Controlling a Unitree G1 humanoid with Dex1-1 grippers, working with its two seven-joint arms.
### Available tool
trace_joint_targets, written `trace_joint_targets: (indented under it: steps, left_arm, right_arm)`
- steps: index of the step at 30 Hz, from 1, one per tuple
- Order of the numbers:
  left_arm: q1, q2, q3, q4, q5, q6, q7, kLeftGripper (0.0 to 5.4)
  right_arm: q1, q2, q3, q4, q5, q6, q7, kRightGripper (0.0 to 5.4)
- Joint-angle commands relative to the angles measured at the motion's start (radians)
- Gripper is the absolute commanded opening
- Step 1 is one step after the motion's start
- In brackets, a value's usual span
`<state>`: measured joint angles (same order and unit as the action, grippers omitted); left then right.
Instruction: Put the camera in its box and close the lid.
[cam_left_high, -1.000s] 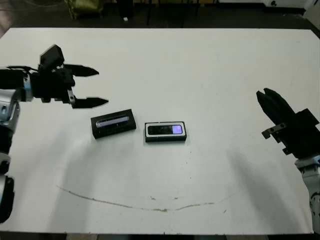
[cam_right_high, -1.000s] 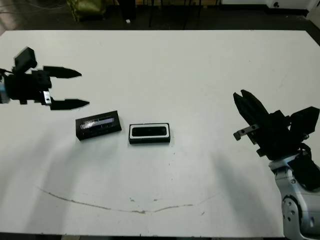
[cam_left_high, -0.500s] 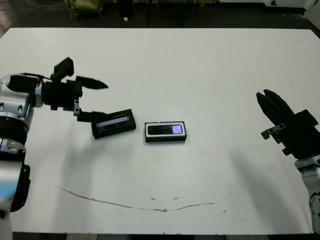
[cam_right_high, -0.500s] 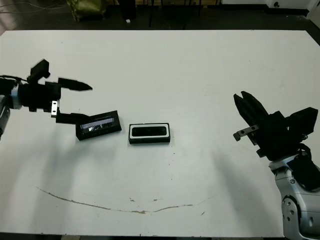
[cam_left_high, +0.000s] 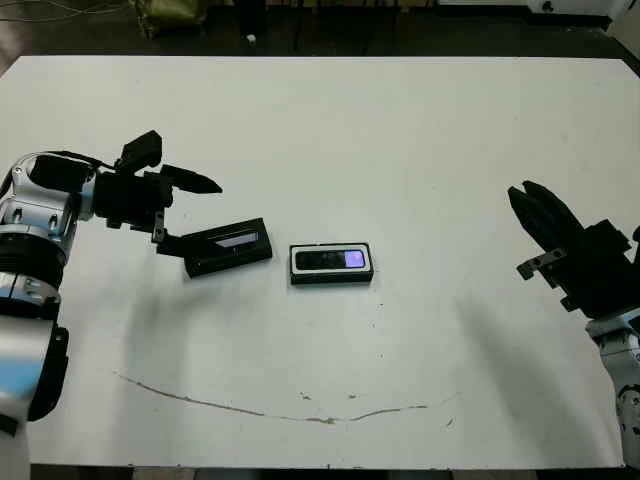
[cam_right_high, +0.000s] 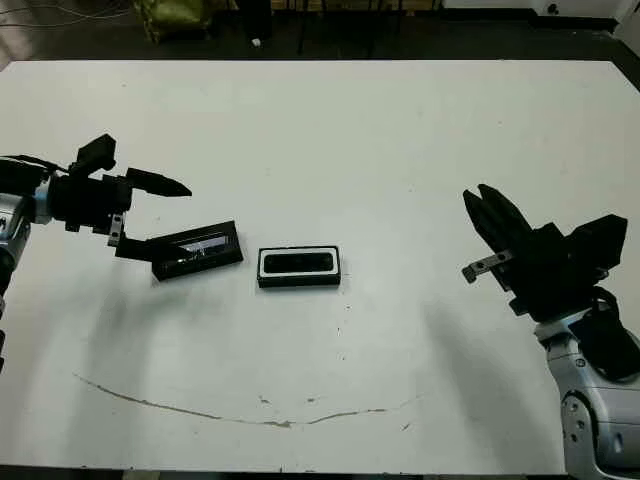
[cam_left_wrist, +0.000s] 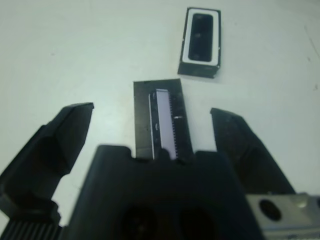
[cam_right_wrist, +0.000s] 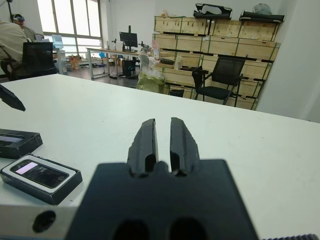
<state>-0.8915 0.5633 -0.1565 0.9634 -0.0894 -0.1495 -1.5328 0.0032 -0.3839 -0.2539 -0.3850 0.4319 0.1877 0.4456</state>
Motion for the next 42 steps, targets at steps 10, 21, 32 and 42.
trace_joint_targets:
  steps: [10,21,32,42]
  left_arm:
    - [0.08,-0.035,0.007,-0.002,0.015,-0.031,0.046,5.38]
    - [0.08,-0.044,0.002,0.036,0.032,-0.039,0.081,5.38]
    - [0.076,-0.044,0.003,0.052,0.046,-0.052,0.086,5.38]
    - [0.078,-0.033,-0.004,0.073,0.071,-0.072,0.083,5.38]
  right_arm:
    - [0.014,0.001,0.003,0.039,0.006,-0.023,0.033,0.0]
    - [0.018,0.0,0.005,0.031,0.011,-0.009,0.032,0.0]
    - [0.023,-0.004,0.007,0.011,0.01,0.014,0.015,0.0]
    - [0.025,-0.004,0.006,0.008,0.007,0.011,0.016,0.0]
